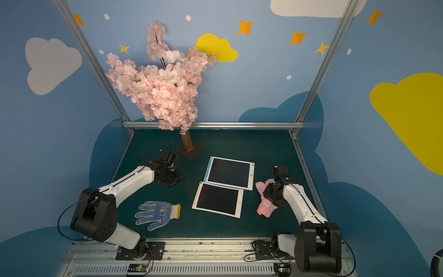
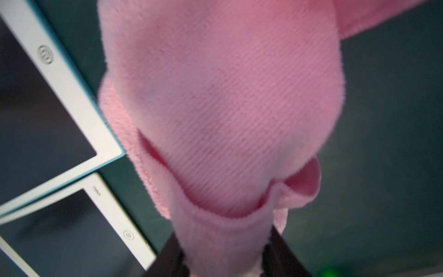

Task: Wipe the drawing tablet
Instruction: Place the cleaning item at the center of the board, then reset both arms

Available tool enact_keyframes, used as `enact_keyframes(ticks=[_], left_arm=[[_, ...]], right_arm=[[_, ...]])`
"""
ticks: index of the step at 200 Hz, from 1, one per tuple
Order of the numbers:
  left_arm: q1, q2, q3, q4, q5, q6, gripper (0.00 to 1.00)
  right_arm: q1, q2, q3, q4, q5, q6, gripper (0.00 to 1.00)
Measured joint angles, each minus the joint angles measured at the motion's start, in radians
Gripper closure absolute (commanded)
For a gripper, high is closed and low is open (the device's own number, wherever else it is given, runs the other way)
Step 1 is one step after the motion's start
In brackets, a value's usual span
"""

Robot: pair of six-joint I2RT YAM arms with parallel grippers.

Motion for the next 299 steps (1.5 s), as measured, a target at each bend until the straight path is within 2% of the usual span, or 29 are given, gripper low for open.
enact_keyframes(ticks=[7,53,85,89,92,93,97,135,180,204,234,251,266,299], left_arm=[[0.000,-0.008,-0.003,0.002,-0.002,-0.001,0.58],[0.000,-0.055,-0.032,0.007,-0.010,-0.003,0.53],[0.000,-0.093,-0.046,-0.002,-0.018,0.000,0.40],[0.000,-0.100,-0.047,-0.003,-0.020,0.000,0.34],[0.000,-0.107,-0.047,-0.005,-0.022,0.003,0.09],[0.000,-0.109,-0.047,-0.005,-0.023,0.002,0.05],[-0.001,-0.119,-0.048,-0.006,-0.027,0.009,0.00],[-0.002,-0.223,-0.049,-0.013,-0.077,0.025,0.00],[-0.001,-0.372,-0.131,0.016,-0.198,0.063,0.00],[0.001,-0.381,-0.139,0.013,-0.324,0.083,0.00],[0.003,-0.346,-0.146,0.036,-0.566,0.127,0.00],[0.006,-0.335,-0.201,0.147,-0.686,0.214,0.00],[0.013,-0.325,-0.280,0.288,-0.746,0.332,0.00],[0.061,-0.254,-0.482,0.719,-0.756,0.589,0.00]], right_arm=[[-0.002,0.001,-0.003,-0.005,0.000,0.004,0.12],[-0.002,-0.054,0.023,-0.045,0.015,0.004,0.12],[0.012,-0.090,0.129,-0.109,0.078,0.004,0.12],[0.015,-0.097,0.145,-0.114,0.090,0.003,0.12],[0.017,-0.101,0.156,-0.119,0.097,0.003,0.12],[0.018,-0.102,0.162,-0.121,0.101,0.003,0.12],[0.019,-0.109,0.179,-0.126,0.111,0.002,0.11],[0.023,-0.176,0.263,-0.107,0.193,-0.040,0.12],[0.023,-0.221,0.195,0.026,0.252,-0.146,0.09],[0.022,-0.260,0.082,0.166,0.262,-0.221,0.09],[0.021,-0.259,-0.038,0.392,0.272,-0.325,0.11],[0.021,-0.247,-0.118,0.569,0.275,-0.387,0.10],[0.021,-0.207,-0.189,0.742,0.277,-0.447,0.10],[0.020,-0.024,-0.278,1.095,0.264,-0.519,0.10]])
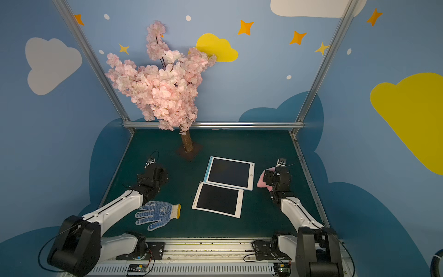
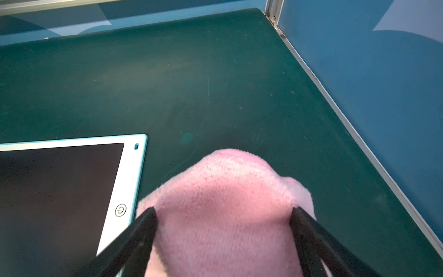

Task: Wipe the drawing tablet
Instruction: Reset both arms

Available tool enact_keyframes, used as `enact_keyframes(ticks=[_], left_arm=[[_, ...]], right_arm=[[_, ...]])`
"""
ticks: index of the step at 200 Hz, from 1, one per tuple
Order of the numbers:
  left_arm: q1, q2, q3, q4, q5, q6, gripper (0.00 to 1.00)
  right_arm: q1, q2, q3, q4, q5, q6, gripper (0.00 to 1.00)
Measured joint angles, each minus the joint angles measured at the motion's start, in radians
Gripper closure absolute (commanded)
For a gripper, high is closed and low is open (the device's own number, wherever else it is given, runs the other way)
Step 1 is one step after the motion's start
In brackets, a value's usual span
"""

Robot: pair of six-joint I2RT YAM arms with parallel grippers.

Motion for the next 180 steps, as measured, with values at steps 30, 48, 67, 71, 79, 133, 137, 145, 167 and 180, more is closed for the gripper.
enact_keyframes(ticks=[30,48,67,71,79,133,137,145,167,180], left_arm=[[0.087,0.134,-0.061,0.248,0.049,0.092,0.00],[0.142,0.184,-0.056,0.353,0.101,0.119,0.00],[0.214,0.218,-0.058,0.448,0.181,0.113,0.00],[0.229,0.224,-0.060,0.465,0.194,0.110,0.00],[0.250,0.228,-0.066,0.489,0.220,0.105,0.00],[0.264,0.267,-0.193,0.756,0.387,0.122,0.00],[0.264,0.280,-0.204,0.782,0.394,0.123,0.00],[0.265,0.295,-0.216,0.790,0.407,0.123,0.00],[0.267,0.293,-0.205,0.773,0.429,0.123,0.00],[0.267,0.296,-0.194,0.802,0.436,0.126,0.00]], right_arm=[[0.001,0.142,-0.003,0.179,0.000,-0.033,0.10],[-0.002,0.188,-0.005,0.252,0.001,-0.046,0.09],[-0.006,0.225,-0.008,0.314,-0.018,-0.051,0.08],[-0.006,0.235,-0.010,0.333,-0.023,-0.053,0.08],[-0.006,0.258,-0.020,0.386,-0.036,-0.056,0.08],[0.002,0.354,-0.119,0.614,-0.045,-0.074,0.08],[0.002,0.354,-0.119,0.622,-0.043,-0.074,0.08],[0.003,0.354,-0.119,0.640,-0.040,-0.074,0.08],[0.003,0.354,-0.117,0.664,-0.035,-0.074,0.08],[0.003,0.354,-0.117,0.669,-0.032,-0.074,0.08]])
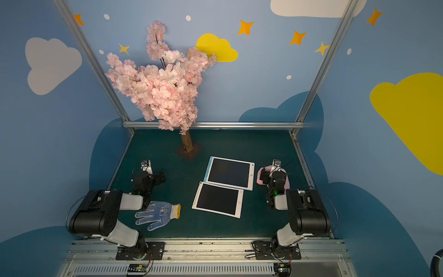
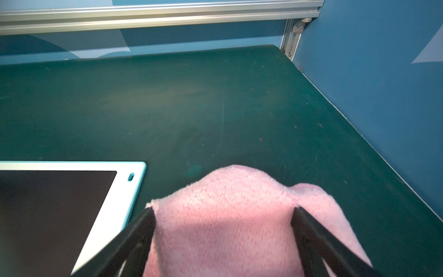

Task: Wipe the drawing tablet
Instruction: Reset both arms

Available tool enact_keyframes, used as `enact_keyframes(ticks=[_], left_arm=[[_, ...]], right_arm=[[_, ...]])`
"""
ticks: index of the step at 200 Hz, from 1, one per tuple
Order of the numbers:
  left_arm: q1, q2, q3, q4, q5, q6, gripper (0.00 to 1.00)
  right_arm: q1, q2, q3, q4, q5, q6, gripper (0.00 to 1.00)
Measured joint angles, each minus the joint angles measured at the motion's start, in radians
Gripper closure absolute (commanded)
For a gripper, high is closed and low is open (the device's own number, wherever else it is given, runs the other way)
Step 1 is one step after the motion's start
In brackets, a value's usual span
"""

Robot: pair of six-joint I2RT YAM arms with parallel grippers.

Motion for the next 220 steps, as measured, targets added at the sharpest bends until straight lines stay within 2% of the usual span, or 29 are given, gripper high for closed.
enact_keyframes(ticks=[220], left_arm=[[0.000,0.003,0.002,0.030,0.015,0.003,0.00]], right_arm=[[0.005,0.000,0.002,0.002,0.009,-0.005,0.08]])
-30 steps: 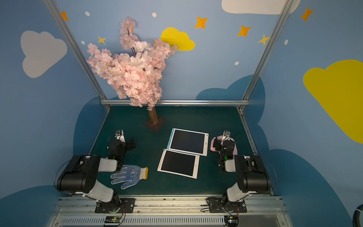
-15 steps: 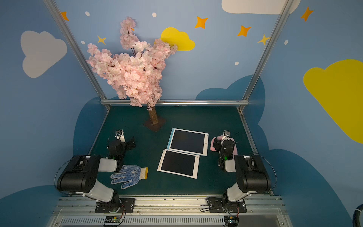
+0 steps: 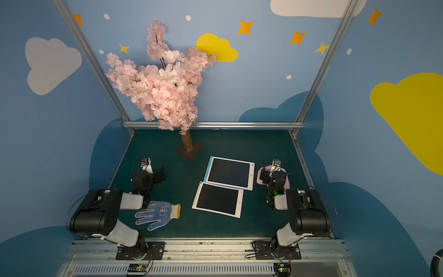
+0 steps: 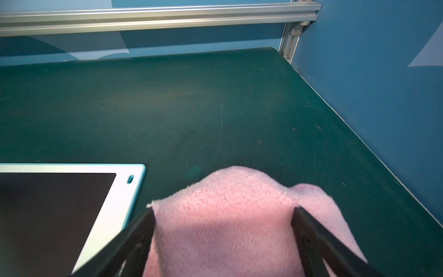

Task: Wipe the drawing tablet
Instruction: Reset both arms

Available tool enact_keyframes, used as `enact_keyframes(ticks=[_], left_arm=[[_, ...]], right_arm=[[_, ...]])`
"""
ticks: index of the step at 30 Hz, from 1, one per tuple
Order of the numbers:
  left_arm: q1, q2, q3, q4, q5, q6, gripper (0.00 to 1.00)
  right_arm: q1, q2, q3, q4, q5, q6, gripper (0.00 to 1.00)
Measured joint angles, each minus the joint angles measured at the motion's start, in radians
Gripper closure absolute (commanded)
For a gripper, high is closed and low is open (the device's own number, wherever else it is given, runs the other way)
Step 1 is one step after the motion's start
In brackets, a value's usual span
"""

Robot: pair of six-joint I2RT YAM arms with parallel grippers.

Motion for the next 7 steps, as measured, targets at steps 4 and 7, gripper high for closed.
enact_keyframes(ticks=[4,7], left_arm=[[0.000,0.000,0.000,0.000,0.000,0.000,0.00],[0.000,0.000,0.000,0.000,0.000,0.000,0.00]], right_arm=[[0.000,0.000,0.003,0.000,0.001,-0.001,0.08],[0.000,0.000,0.004,0.000,0.001,-0.001,0.08]])
